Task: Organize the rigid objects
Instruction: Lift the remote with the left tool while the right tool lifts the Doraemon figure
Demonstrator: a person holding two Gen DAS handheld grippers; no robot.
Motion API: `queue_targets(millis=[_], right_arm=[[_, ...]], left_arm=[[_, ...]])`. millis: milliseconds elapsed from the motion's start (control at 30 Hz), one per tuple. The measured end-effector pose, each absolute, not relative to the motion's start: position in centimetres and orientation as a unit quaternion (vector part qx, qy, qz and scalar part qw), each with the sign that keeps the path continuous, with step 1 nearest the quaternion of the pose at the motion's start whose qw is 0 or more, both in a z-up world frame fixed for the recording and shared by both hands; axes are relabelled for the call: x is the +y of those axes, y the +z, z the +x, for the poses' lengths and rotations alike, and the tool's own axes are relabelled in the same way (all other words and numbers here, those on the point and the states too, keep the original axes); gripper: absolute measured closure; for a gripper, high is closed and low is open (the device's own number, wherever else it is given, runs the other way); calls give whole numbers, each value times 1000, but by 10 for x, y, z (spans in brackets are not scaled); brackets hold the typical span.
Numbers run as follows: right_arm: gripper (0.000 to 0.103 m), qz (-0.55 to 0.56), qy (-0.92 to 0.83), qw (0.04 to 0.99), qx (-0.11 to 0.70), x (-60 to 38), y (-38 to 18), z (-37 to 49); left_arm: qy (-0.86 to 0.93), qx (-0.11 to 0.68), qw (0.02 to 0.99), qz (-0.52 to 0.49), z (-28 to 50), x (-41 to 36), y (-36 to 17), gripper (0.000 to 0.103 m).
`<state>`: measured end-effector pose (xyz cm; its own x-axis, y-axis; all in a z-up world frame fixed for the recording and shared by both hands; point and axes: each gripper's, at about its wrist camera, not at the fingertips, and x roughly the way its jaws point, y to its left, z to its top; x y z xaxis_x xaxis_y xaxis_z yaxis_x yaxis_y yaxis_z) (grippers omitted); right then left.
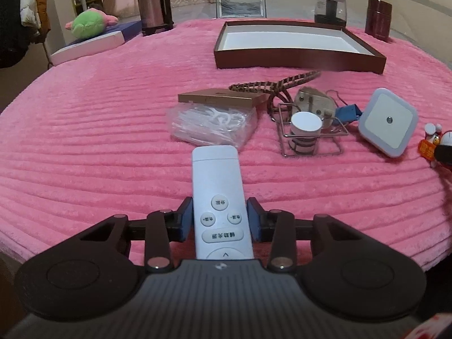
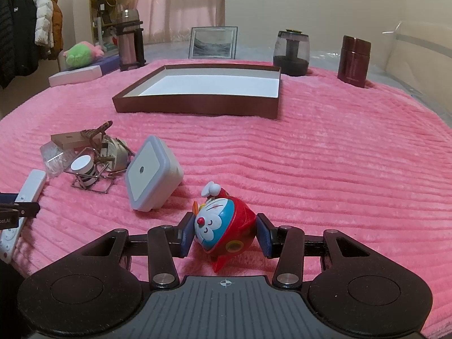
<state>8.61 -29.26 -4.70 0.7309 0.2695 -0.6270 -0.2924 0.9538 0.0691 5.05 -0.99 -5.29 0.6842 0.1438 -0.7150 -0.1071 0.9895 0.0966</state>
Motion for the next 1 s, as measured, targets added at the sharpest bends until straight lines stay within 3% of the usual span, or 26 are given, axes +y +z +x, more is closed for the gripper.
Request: queue_targets(millis=[1000], right_arm=[[61, -7, 136, 944, 302, -291, -20, 71]], left_arm=[[18, 347, 938, -1, 42, 7, -15, 69]])
